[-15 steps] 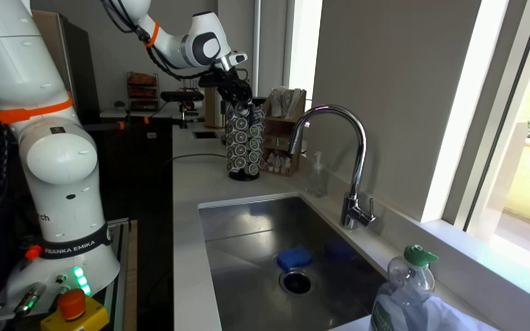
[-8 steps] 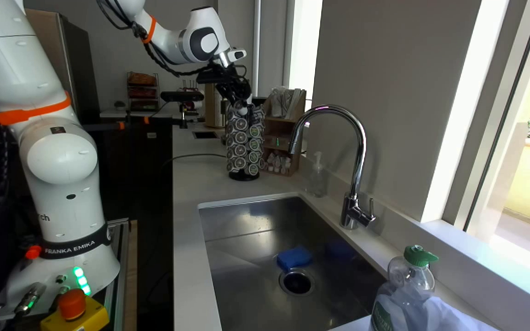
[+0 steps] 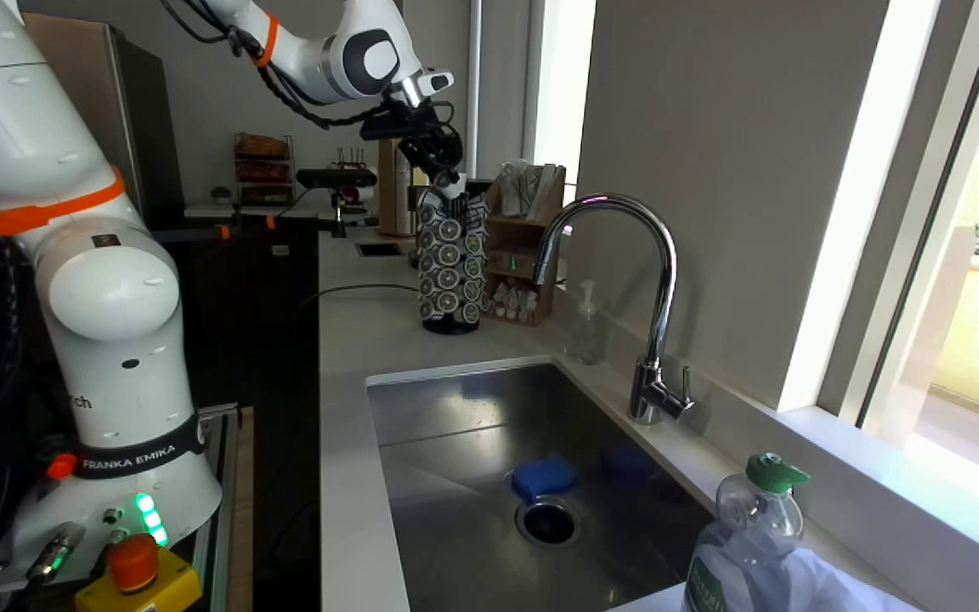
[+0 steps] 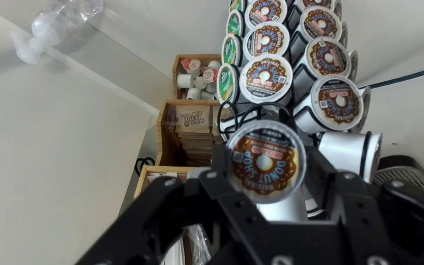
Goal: Pick up the object from the stand and put it on the counter
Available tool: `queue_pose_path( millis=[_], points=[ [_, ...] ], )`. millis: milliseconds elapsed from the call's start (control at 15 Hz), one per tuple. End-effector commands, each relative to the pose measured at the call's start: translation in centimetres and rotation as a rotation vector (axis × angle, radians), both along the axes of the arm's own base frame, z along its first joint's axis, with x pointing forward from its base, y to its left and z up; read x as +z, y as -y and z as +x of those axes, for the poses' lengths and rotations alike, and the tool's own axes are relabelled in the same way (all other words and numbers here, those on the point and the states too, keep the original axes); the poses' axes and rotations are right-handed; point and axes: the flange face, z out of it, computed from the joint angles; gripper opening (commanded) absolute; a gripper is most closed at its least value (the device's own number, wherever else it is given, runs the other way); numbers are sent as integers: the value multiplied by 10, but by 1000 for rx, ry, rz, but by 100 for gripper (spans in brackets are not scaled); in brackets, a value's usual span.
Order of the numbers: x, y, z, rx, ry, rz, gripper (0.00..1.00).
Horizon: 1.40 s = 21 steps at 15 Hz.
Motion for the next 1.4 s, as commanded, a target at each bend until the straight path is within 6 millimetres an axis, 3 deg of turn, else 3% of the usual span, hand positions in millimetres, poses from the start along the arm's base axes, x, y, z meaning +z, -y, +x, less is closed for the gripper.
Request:
queue_pose_path(
  millis=[0, 333, 600, 867, 933, 1333],
  points=[
    [13, 10, -12, -30, 0, -5, 29],
    [28, 25, -20, -71, -2, -2, 29],
    [44, 65, -20, -200, 12, -20, 29],
    [53, 130, -19, -387, 40, -23, 29],
    [51, 155, -19, -450, 47, -15, 29],
    [37, 254, -34, -706, 81, 26, 29]
  ],
)
